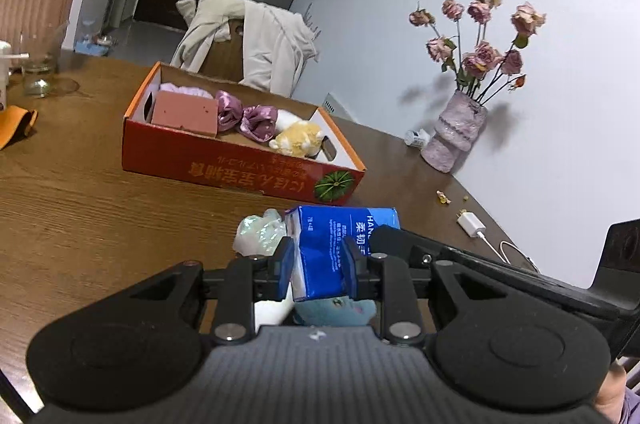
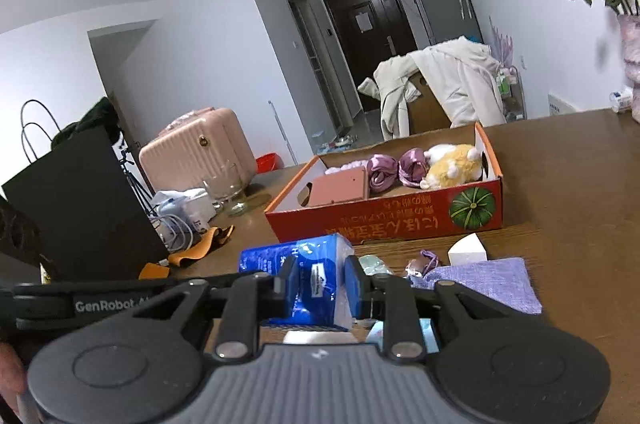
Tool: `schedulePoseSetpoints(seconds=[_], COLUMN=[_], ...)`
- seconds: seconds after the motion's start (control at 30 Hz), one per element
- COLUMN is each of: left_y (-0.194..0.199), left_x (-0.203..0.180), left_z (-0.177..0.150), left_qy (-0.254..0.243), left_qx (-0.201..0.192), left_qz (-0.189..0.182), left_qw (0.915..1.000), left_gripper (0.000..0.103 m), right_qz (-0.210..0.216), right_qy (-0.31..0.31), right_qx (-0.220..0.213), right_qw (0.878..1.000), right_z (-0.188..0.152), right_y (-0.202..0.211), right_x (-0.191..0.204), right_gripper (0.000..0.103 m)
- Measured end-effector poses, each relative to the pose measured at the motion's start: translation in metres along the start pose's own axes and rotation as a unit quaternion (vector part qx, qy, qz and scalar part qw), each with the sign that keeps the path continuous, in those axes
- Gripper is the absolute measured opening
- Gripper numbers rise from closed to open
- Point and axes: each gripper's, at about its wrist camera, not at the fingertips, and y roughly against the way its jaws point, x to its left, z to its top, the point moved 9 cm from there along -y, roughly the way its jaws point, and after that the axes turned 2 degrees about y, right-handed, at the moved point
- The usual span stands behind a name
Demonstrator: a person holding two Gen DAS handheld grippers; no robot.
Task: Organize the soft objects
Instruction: 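Carry the blue tissue pack into the box beside the sponge and open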
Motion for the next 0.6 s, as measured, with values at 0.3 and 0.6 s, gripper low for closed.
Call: schedulePoseSetpoints(seconds=[0.3,0.6], left_y=[-0.029,-0.17], left_x=[0.003,0.055], left_z=[0.035,0.129], left_qy=[-0.006,0.009], left_qx=[0.002,0.079], left_qz=[0.0,0.021], left_qw=[1.0,0.9966], left_gripper=[0.025,0.026], right_qz=[-0.006,-0.005], right_qy=[0.009,-0.062], right_qx=[-0.006,0.066], right_qw=[1.0,0.996], right_z=[0.025,0.097], right_y=[-0.017,-0.164], right_x=[-0.008,-0.084], right_gripper=[0.024,0.024])
